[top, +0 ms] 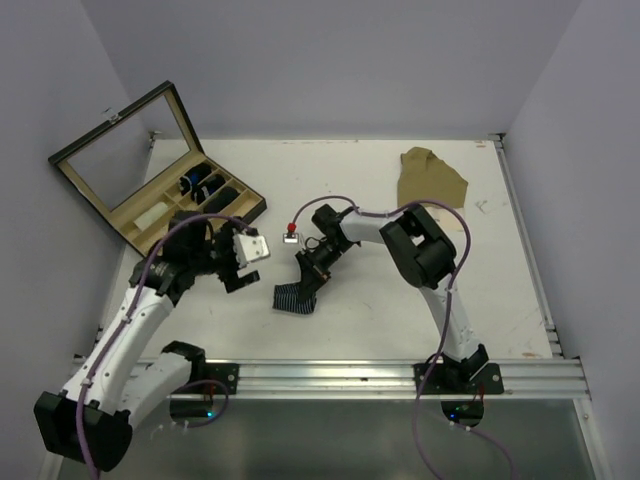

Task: Roll the underwear

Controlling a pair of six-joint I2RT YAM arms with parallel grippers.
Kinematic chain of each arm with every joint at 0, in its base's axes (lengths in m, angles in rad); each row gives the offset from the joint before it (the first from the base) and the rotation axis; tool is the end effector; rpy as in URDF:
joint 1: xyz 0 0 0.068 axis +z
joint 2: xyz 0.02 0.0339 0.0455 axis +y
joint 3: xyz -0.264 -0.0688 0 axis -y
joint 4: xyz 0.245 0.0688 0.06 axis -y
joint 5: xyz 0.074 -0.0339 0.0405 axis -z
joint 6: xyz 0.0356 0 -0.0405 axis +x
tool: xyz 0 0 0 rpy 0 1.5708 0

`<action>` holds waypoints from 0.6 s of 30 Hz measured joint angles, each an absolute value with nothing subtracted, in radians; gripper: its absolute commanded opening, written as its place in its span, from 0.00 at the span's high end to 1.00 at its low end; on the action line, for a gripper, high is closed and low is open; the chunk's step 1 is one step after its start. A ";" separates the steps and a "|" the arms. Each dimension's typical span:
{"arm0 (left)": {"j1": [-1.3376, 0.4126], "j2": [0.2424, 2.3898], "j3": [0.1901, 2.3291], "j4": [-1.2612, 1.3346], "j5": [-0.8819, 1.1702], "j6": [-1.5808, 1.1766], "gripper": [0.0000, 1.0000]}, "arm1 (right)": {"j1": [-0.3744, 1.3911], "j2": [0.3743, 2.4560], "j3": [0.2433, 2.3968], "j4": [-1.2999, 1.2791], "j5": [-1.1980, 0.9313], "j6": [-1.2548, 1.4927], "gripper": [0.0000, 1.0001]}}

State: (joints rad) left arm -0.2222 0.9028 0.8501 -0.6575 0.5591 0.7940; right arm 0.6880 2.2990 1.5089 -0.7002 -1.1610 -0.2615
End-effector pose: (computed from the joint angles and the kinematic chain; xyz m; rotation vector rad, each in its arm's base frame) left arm 0.1746 -0.0588 0.2998 1.2963 1.7444 -0.3145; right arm 0.3021 0.2906 0.0908 1.1989 -2.1885 -1.6203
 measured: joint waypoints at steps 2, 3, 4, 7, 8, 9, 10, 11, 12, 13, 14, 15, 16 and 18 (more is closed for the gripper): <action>-0.319 0.885 0.765 -0.662 0.519 0.815 0.12 | 0.685 2.312 1.510 -0.707 -1.178 -0.247 1.00; -0.371 0.886 0.734 -0.658 0.489 0.817 0.15 | 0.683 2.318 1.511 -0.710 -1.185 -0.240 1.00; -0.434 0.892 0.700 -0.653 0.466 0.818 0.16 | 0.682 2.324 1.511 -0.712 -1.194 -0.231 1.00; -0.611 0.929 0.630 -0.631 0.400 0.804 0.24 | 0.678 2.338 1.510 -0.716 -1.215 -0.208 1.00; -0.653 0.945 0.619 -0.615 0.385 0.799 0.28 | 0.678 2.343 1.510 -0.718 -1.222 -0.203 1.00; -0.686 0.962 0.612 -0.598 0.366 0.792 0.29 | 0.677 2.345 1.510 -0.718 -1.225 -0.199 1.00; -0.713 0.980 0.608 -0.580 0.352 0.785 0.30 | 0.677 2.348 1.510 -0.719 -1.229 -0.196 1.00; -0.738 0.999 0.608 -0.560 0.339 0.777 0.31 | 0.676 2.350 1.510 -0.719 -1.232 -0.192 1.00; -0.760 1.018 0.608 -0.537 0.324 0.772 0.32 | 0.675 2.351 1.510 -0.720 -1.233 -0.189 1.00; -0.776 1.037 0.608 -0.515 0.312 0.768 0.32 | 0.675 2.351 1.510 -0.719 -1.233 -0.187 1.00; -0.790 1.056 0.608 -0.494 0.301 0.765 0.32 | 0.675 2.351 1.510 -0.719 -1.233 -0.186 1.00; -0.800 1.076 0.608 -0.476 0.292 0.760 0.32 | 0.675 2.351 1.510 -0.719 -1.233 -0.184 1.00; -0.806 1.092 0.608 -0.461 0.286 0.758 0.33 | 0.675 2.351 1.510 -0.719 -1.233 -0.183 1.00; -0.818 1.129 0.608 -0.434 0.277 0.749 0.35 | 0.675 2.351 1.510 -0.719 -1.233 -0.183 1.00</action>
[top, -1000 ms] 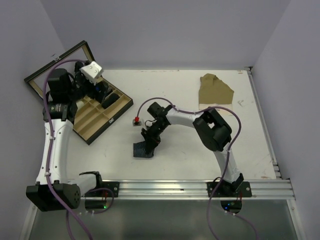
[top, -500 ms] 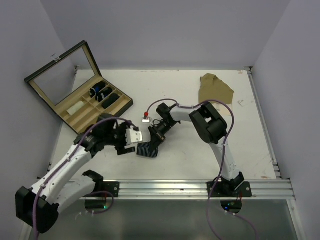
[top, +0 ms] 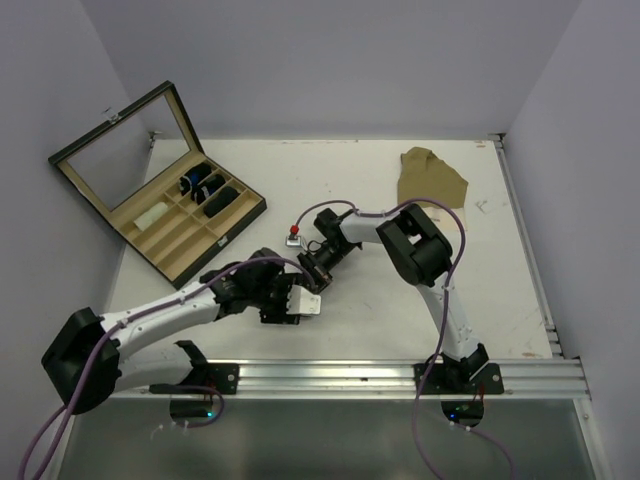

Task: Roll the underwear

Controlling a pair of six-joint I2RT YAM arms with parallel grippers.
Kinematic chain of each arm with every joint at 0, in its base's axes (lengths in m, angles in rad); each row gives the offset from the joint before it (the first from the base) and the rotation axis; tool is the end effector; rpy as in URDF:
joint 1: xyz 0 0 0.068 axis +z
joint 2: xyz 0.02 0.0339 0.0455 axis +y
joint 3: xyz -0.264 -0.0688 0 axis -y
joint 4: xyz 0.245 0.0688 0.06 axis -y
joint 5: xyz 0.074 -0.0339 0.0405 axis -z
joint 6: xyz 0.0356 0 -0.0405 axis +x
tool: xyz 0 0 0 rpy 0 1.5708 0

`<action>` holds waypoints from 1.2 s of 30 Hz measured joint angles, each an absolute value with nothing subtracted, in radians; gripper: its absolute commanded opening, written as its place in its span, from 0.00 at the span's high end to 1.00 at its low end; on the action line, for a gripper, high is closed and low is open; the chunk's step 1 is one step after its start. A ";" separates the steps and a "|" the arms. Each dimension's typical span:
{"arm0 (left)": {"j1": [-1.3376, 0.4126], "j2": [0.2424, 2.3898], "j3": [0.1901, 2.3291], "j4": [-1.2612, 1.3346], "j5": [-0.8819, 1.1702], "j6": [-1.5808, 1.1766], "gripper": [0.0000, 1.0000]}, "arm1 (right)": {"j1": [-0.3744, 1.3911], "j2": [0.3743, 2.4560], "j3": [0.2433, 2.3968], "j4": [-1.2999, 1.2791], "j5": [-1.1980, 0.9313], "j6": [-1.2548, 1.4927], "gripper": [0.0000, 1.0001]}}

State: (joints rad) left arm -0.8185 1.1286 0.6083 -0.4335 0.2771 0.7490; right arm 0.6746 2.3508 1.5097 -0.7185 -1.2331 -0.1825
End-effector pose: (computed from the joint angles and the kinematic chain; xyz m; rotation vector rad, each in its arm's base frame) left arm 0.1378 -0.1615 0.1941 1.8509 1.6990 -0.3776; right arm 0.3029 0.2852 0.0728 0.9900 -2.1444 -1.6267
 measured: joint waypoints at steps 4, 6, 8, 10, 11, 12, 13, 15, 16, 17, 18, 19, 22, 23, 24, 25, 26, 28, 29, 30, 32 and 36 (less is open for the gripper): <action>-0.835 1.193 0.608 -0.392 0.265 0.739 0.42 | 0.673 2.353 1.510 -0.719 -1.234 -0.179 1.00; -0.840 1.219 0.608 -0.374 0.259 0.739 0.49 | 0.673 2.355 1.510 -0.719 -1.235 -0.176 1.00; -0.841 1.238 0.606 -0.361 0.254 0.741 0.53 | 0.673 2.356 1.510 -0.719 -1.239 -0.175 1.00; -0.841 1.249 0.603 -0.348 0.253 0.741 0.57 | 0.673 2.357 1.510 -0.719 -1.240 -0.175 1.00; -0.841 1.254 0.599 -0.341 0.253 0.741 0.62 | 0.673 2.357 1.510 -0.719 -1.240 -0.175 1.00; -0.841 1.258 0.596 -0.336 0.253 0.741 0.64 | 0.673 2.357 1.510 -0.719 -1.240 -0.175 1.00; -0.841 1.261 0.596 -0.332 0.253 0.742 0.66 | 0.673 2.357 1.510 -0.719 -1.240 -0.175 1.00; -0.841 1.265 0.596 -0.329 0.255 0.741 0.75 | 0.672 2.357 1.510 -0.719 -1.240 -0.175 1.00; -0.841 1.269 0.596 -0.329 0.257 0.742 0.79 | 0.672 2.357 1.510 -0.719 -1.240 -0.175 0.85; -0.840 1.274 0.598 -0.329 0.259 0.743 0.86 | 0.672 2.357 1.510 -0.720 -1.239 -0.175 0.79; -0.840 1.282 0.603 -0.332 0.262 0.744 0.88 | 0.671 2.356 1.510 -0.720 -1.237 -0.174 0.75; -0.840 1.293 0.612 -0.338 0.266 0.744 0.90 | 0.669 2.354 1.510 -0.723 -1.232 -0.173 0.70; -0.840 1.329 0.645 -0.354 0.283 0.744 0.97 | 0.657 2.341 1.510 -0.744 -1.208 -0.170 0.55; -0.840 1.340 0.654 -0.356 0.289 0.744 0.99 | 0.653 2.332 1.510 -0.753 -1.196 -0.170 0.46; -0.840 1.352 0.664 -0.357 0.296 0.744 0.99 | 0.648 2.320 1.510 -0.761 -1.184 -0.167 0.45; -0.839 1.367 0.677 -0.359 0.304 0.744 0.99 | 0.642 2.307 1.510 -0.770 -1.172 -0.167 0.44; -0.837 1.386 0.690 -0.360 0.313 0.744 1.00 | 0.635 2.288 1.510 -0.775 -1.148 -0.170 0.38; -0.826 1.425 0.724 -0.366 0.334 0.744 1.00 | 0.611 2.250 1.510 -0.773 -1.085 -0.186 0.36; -0.815 1.450 0.745 -0.377 0.354 0.744 1.00 | 0.595 2.231 1.511 -0.769 -1.051 -0.195 0.36; -0.802 1.478 0.769 -0.390 0.377 0.744 1.00 | 0.575 2.213 1.511 -0.767 -1.021 -0.206 0.36; -0.763 1.539 0.833 -0.437 0.440 0.746 1.00 | 0.527 2.175 1.510 -0.751 -0.934 -0.239 0.35; -0.676 1.659 0.955 -0.558 0.579 0.756 1.00 | 0.421 2.088 1.476 -0.721 -0.822 -0.305 0.39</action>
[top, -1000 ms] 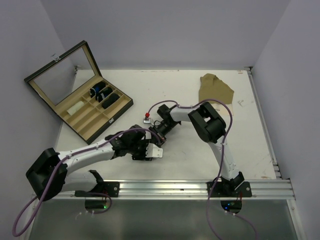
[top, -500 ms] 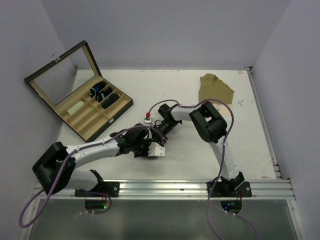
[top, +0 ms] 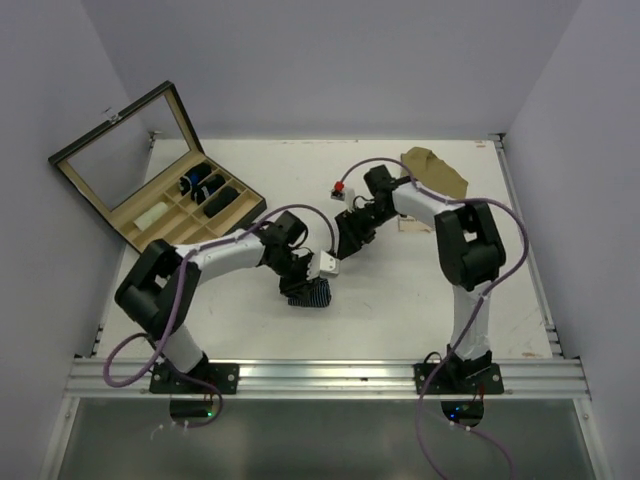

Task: Roll the underwear

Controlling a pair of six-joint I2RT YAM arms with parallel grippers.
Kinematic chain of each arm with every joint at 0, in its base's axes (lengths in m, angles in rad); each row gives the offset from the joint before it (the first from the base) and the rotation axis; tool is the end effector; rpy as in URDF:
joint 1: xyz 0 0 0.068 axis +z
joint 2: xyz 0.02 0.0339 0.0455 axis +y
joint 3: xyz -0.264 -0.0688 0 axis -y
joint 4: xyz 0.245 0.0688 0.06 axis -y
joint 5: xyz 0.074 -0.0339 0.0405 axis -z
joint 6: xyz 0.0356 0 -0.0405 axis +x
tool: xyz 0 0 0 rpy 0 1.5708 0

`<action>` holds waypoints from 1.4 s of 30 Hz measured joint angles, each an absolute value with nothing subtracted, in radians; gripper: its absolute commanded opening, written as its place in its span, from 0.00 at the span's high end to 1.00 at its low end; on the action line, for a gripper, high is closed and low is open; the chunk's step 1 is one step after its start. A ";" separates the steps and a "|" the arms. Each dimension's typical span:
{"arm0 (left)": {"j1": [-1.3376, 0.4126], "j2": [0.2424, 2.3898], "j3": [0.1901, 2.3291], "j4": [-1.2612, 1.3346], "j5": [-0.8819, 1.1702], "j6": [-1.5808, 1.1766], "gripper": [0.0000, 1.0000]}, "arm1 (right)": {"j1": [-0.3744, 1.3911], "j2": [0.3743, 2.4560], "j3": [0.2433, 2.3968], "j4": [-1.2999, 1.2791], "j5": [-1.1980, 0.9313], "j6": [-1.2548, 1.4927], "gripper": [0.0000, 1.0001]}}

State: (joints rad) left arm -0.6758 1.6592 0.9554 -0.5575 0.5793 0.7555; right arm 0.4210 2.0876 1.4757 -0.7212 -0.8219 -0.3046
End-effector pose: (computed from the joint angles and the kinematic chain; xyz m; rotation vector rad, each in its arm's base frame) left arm 0.2223 -0.2032 0.1648 1.8711 1.9603 -0.7893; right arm 0.3623 0.1908 0.1559 -1.0952 2.4871 1.1995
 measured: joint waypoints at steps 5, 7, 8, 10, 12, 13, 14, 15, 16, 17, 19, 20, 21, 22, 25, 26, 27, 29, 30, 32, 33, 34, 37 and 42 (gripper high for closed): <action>-0.596 1.830 1.127 -0.743 0.721 0.776 1.00 | 0.356 1.874 1.325 -0.705 -0.760 -0.402 0.46; -0.566 1.914 1.206 -0.834 0.776 0.785 1.00 | 0.362 1.790 1.281 -0.706 -0.752 -0.435 0.49; -0.556 1.941 1.233 -0.864 0.797 0.788 1.00 | 0.368 1.752 1.264 -0.706 -0.750 -0.450 0.49; -0.531 2.013 1.298 -0.942 0.844 0.797 0.99 | 0.384 1.671 1.226 -0.691 -0.744 -0.474 0.48; -0.508 2.070 1.349 -1.007 0.886 0.804 0.99 | 0.408 1.606 1.190 -0.676 -0.724 -0.490 0.46; -0.500 2.098 1.374 -1.037 0.902 0.807 0.98 | 0.429 1.575 1.172 -0.667 -0.706 -0.499 0.44; -0.492 2.123 1.396 -1.065 0.918 0.809 0.98 | 0.459 1.548 1.155 -0.653 -0.685 -0.508 0.42; -0.485 2.144 1.416 -1.090 0.932 0.810 0.98 | 0.500 1.521 1.130 -0.625 -0.657 -0.517 0.40; -0.480 2.164 1.433 -1.113 0.942 0.813 0.98 | 0.554 1.494 1.097 -0.593 -0.621 -0.527 0.40; -0.476 2.180 1.449 -1.134 0.950 0.815 0.98 | 0.595 1.481 1.076 -0.574 -0.600 -0.535 0.40; -0.471 2.203 1.471 -1.163 0.961 0.816 0.97 | 0.687 1.473 1.043 -0.534 -0.553 -0.543 0.39; -0.470 2.211 1.478 -1.173 0.965 0.817 0.97 | 0.724 1.476 1.026 -0.505 -0.532 -0.549 0.39; -0.469 2.216 1.483 -1.181 0.966 0.820 0.97 | 0.746 1.483 1.011 -0.481 -0.504 -0.558 0.38; -0.469 2.220 1.487 -1.188 0.967 0.822 0.97 | 0.772 1.489 1.005 -0.466 -0.484 -0.561 0.37; -0.467 2.228 1.492 -1.203 0.970 0.827 0.96 | 0.825 1.531 0.995 -0.409 -0.425 -0.581 0.35; -0.467 2.231 1.492 -1.207 0.971 0.830 0.96 | 0.842 1.546 0.994 -0.387 -0.408 -0.589 0.34; -0.466 2.233 1.492 -1.211 0.973 0.831 0.95 | 0.858 1.560 0.993 -0.368 -0.398 -0.596 0.33; -0.466 2.236 1.492 -1.220 0.974 0.831 0.95 | 0.885 1.588 0.993 -0.332 -0.382 -0.613 0.33; -0.466 2.238 1.492 -1.222 0.974 0.831 0.95 | 0.896 1.601 0.992 -0.318 -0.379 -0.621 0.32; -0.466 2.239 1.492 -1.227 0.974 0.831 0.95 | 0.908 1.627 0.992 -0.289 -0.376 -0.639 0.32; -0.466 2.241 1.492 -1.230 0.974 0.831 0.94 | 0.910 1.639 0.992 -0.276 -0.376 -0.646 0.32; -0.466 2.241 1.492 -1.231 0.974 0.831 0.94 | 0.910 1.647 0.992 -0.268 -0.375 -0.651 0.32; -0.465 2.244 1.492 -1.237 0.974 0.831 0.94 | 0.910 1.677 0.992 -0.243 -0.376 -0.678 0.33; -0.460 2.245 1.489 -1.240 0.976 0.831 0.93 | 0.910 1.726 0.979 -0.216 -0.385 -0.722 0.55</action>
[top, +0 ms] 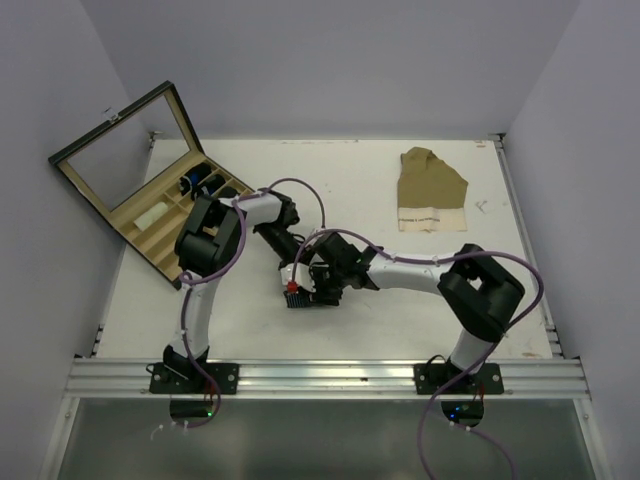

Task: Roll the underwear

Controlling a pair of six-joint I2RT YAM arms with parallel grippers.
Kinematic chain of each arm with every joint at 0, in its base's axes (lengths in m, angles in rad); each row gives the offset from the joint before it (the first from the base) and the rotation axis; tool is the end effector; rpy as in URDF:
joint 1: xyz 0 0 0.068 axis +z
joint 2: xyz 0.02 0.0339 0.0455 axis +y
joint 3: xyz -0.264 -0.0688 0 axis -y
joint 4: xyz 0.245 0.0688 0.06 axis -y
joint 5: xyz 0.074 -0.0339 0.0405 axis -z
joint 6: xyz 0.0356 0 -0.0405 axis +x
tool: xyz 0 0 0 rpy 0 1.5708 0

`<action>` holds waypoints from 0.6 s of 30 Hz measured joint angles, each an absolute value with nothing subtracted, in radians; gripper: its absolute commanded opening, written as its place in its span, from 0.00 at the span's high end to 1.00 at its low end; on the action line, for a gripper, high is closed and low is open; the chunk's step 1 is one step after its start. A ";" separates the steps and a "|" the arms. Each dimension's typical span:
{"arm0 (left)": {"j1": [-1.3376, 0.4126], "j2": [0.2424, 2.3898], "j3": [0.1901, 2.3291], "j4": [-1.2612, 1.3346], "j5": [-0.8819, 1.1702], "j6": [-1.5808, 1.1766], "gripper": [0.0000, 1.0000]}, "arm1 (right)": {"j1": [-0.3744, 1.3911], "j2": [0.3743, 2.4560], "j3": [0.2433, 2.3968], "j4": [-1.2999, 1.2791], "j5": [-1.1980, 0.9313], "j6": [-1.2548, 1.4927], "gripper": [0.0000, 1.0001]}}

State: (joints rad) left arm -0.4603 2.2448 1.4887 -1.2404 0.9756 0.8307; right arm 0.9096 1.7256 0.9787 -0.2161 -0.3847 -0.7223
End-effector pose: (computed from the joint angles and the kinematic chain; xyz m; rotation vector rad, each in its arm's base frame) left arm 0.3142 -0.1887 0.1098 -1.3024 -2.2161 1.4334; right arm 0.1997 0.2784 0.1641 -1.9387 1.6127 0.5619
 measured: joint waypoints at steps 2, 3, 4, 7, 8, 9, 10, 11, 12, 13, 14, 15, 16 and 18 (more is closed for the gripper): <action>-0.458 2.245 1.485 -1.241 0.978 0.830 0.92 | 0.910 1.741 0.973 -0.208 -0.389 -0.741 0.74; -0.456 2.245 1.483 -1.243 0.978 0.830 0.88 | 0.908 1.741 0.974 -0.205 -0.396 -0.744 0.88; -0.453 2.245 1.480 -1.244 0.979 0.830 0.86 | 0.907 1.741 0.974 -0.205 -0.402 -0.746 0.95; -0.445 2.236 1.460 -1.238 0.987 0.825 0.70 | 0.906 1.750 0.981 -0.205 -0.421 -0.748 1.00; -0.440 2.226 1.447 -1.230 0.988 0.822 0.68 | 0.902 1.758 0.991 -0.212 -0.435 -0.748 1.00; -0.436 2.212 1.431 -1.217 0.987 0.820 0.63 | 0.902 1.766 1.000 -0.218 -0.446 -0.748 1.00; -0.430 2.193 1.412 -1.198 0.984 0.817 0.60 | 0.897 1.779 1.016 -0.229 -0.462 -0.748 1.00; -0.422 2.170 1.392 -1.173 0.974 0.810 0.58 | 0.894 1.795 1.037 -0.244 -0.476 -0.745 1.00; -0.414 2.135 1.364 -1.137 0.960 0.796 0.55 | 0.890 1.812 1.060 -0.258 -0.490 -0.744 1.00; -0.398 2.109 1.347 -1.111 0.950 0.788 0.53 | 0.886 1.830 1.081 -0.267 -0.505 -0.743 1.00; -0.381 2.074 1.328 -1.074 0.933 0.775 0.51 | 0.881 1.849 1.107 -0.283 -0.520 -0.741 1.00; -0.365 2.046 1.314 -1.044 0.921 0.765 0.50 | 0.877 1.870 1.133 -0.295 -0.535 -0.739 1.00; -0.341 2.006 1.296 -1.000 0.906 0.744 0.49 | 0.873 1.887 1.155 -0.307 -0.549 -0.735 1.00; -0.277 1.913 1.267 -0.892 0.877 0.707 0.45 | 0.865 1.927 1.206 -0.342 -0.591 -0.725 1.00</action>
